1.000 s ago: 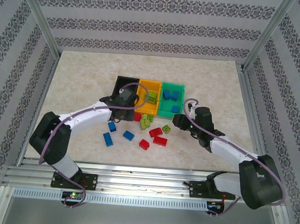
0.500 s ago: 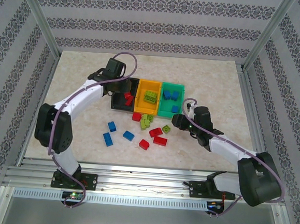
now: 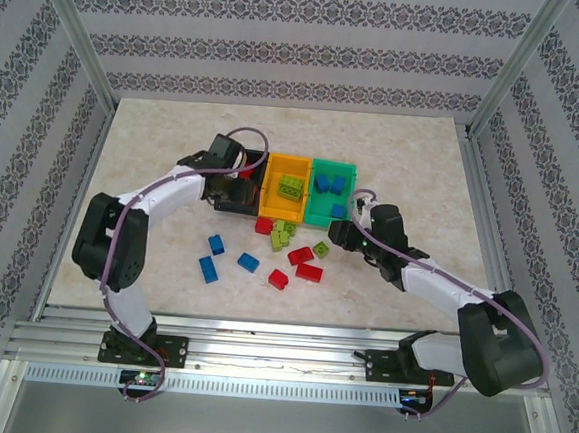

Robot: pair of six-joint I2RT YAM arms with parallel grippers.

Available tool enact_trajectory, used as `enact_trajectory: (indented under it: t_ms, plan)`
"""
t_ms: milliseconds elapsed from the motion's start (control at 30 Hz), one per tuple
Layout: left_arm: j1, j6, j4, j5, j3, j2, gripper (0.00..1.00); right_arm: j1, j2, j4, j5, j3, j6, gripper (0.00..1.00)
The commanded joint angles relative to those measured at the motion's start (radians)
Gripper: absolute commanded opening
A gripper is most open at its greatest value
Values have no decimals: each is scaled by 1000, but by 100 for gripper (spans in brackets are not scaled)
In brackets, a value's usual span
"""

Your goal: Sort the legos into containers by color

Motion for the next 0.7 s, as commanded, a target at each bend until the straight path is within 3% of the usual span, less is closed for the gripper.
enact_trajectory:
  t_ms: [0,167,533,667]
  plan:
    - [12,-20,114,79,-79,-108,53,27,2,-2,16,26,-23,43]
    - [11,-33,261,153,-247,-212,52,45,8,-9,23,33,-32,43]
    - [12,-16,443,111,-483,-358,52,90,-35,-111,5,14,0,43]
    - [23,-1,481,93,-525,-378,52,146,-50,-256,19,23,-31,53]
